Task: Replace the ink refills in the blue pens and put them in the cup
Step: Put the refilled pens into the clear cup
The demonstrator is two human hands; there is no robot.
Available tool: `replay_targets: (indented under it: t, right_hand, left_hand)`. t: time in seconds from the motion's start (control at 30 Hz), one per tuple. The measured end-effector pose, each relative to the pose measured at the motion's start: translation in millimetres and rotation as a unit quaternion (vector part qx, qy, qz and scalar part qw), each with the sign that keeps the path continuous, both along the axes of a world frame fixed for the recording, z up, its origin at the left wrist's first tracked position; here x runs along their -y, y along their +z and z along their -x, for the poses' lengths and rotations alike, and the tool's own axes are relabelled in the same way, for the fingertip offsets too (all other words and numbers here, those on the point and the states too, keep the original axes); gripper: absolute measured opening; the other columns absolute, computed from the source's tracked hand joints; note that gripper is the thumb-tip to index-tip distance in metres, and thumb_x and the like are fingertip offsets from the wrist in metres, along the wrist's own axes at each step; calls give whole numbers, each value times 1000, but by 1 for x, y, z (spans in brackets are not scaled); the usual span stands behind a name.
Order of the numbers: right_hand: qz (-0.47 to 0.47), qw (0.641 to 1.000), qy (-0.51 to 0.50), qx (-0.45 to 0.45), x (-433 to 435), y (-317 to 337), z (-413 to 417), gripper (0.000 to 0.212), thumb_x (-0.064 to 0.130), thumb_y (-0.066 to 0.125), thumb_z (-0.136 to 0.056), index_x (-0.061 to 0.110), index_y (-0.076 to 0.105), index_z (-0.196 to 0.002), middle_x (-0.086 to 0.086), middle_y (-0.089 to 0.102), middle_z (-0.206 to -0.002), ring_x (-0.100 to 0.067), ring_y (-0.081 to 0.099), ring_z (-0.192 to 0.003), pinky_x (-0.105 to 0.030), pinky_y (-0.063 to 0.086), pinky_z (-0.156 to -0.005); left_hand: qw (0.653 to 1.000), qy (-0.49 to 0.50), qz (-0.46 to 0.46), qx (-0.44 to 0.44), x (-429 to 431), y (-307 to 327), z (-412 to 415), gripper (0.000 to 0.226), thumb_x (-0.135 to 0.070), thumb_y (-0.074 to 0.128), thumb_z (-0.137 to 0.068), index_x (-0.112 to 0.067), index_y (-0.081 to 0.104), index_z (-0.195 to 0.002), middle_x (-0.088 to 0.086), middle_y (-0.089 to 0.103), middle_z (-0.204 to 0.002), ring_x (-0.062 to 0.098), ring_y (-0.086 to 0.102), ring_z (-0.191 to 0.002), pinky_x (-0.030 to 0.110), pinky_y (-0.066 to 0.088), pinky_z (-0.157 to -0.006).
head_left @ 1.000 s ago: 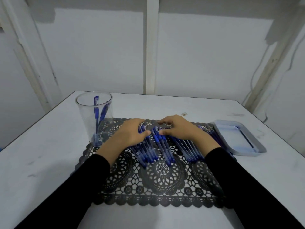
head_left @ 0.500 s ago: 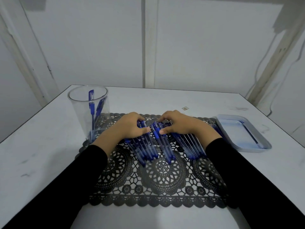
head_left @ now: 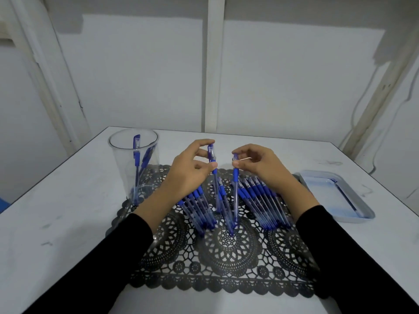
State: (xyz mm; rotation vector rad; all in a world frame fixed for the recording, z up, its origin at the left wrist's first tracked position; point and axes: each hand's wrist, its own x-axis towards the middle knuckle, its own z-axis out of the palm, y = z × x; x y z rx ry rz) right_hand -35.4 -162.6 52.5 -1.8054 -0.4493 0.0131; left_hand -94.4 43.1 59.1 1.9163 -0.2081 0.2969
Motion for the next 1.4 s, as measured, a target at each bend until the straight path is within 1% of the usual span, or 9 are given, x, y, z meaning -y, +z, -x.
replay_targets:
  t: [0.07, 0.23, 0.4, 0.53, 0.7, 0.9, 1.07, 1.23, 1.4]
  right_hand:
    - [-53, 998, -26, 27, -3, 15, 5, 21, 10, 77, -81, 17, 72, -101, 4, 71, -88, -15, 70, -86, -28, 55, -82]
    - [-186, 970, -75, 134, -28, 71, 21, 21, 4, 75, -82, 14, 70, -100, -4, 70, -92, -11, 67, -86, -21, 52, -78]
    - [-293, 932, -82, 195, -75, 107, 34, 20, 0, 73, -83, 8, 66, -99, -7, 68, -91, -14, 68, -85, -21, 53, -77]
    - [-306, 929, -66, 199, -119, 108, 33, 18, 0, 73, -83, 13, 66, -94, -7, 67, -91, -13, 67, -83, -20, 54, -76]
    - [-251, 949, -40, 187, -157, 93, 28, 17, 6, 76, -82, 11, 67, -96, -6, 69, -89, -19, 68, -84, -37, 58, -83]
    - [-102, 972, -6, 210, -176, 67, 25, 11, 14, 75, -84, 18, 69, -92, 9, 71, -84, -4, 66, -80, -23, 51, -74]
    - [-7, 974, 25, 226, -177, 56, 22, 5, 18, 74, -85, 20, 70, -88, 12, 70, -82, -1, 61, -80, -6, 39, -67]
    - [20, 983, 74, 165, -173, 62, 15, 6, 16, 75, -83, 14, 72, -88, 4, 71, -80, -10, 64, -80, -7, 41, -66]
    - [76, 979, 109, 155, -167, 70, 14, 10, 22, 67, -90, 17, 76, -89, 7, 73, -84, 0, 63, -82, -14, 41, -74]
  left_hand:
    - [999, 12, 16, 45, 4, 15, 9, 48, -10, 68, -92, -36, 55, -131, -6, 64, -107, 5, 70, -75, 20, 55, -69]
    - [981, 39, 59, 181, -9, 72, 37, 47, -10, 69, -92, -39, 58, -126, -8, 64, -109, 1, 67, -71, 24, 54, -86]
    - [941, 127, 55, 309, -62, 115, 57, 45, -5, 69, -90, -30, 58, -125, -16, 63, -106, 3, 69, -70, 15, 50, -73]
    - [934, 190, 38, 300, -105, 110, 58, 40, -8, 70, -91, -33, 61, -121, -18, 64, -101, 8, 65, -65, 19, 50, -69]
    - [947, 197, 38, 250, -126, 82, 55, 37, -8, 70, -90, -34, 65, -116, -21, 65, -98, 4, 68, -69, 12, 48, -74]
    - [964, 191, 2, 188, -137, 59, 49, 30, -11, 73, -88, -35, 69, -105, -14, 70, -98, 6, 70, -79, 12, 51, -73]
    - [967, 187, -72, 158, -146, 51, 44, 17, -16, 76, -86, -27, 73, -99, -17, 73, -93, 3, 69, -91, 29, 55, -92]
    - [971, 176, -134, 87, -151, 62, 42, 6, -24, 76, -85, -29, 77, -88, -17, 75, -85, -7, 67, -88, 22, 47, -90]
    - [957, 172, -233, 31, -156, 77, 43, 15, -40, 69, -90, -31, 80, -96, -19, 73, -94, -8, 62, -91, 18, 44, -83]
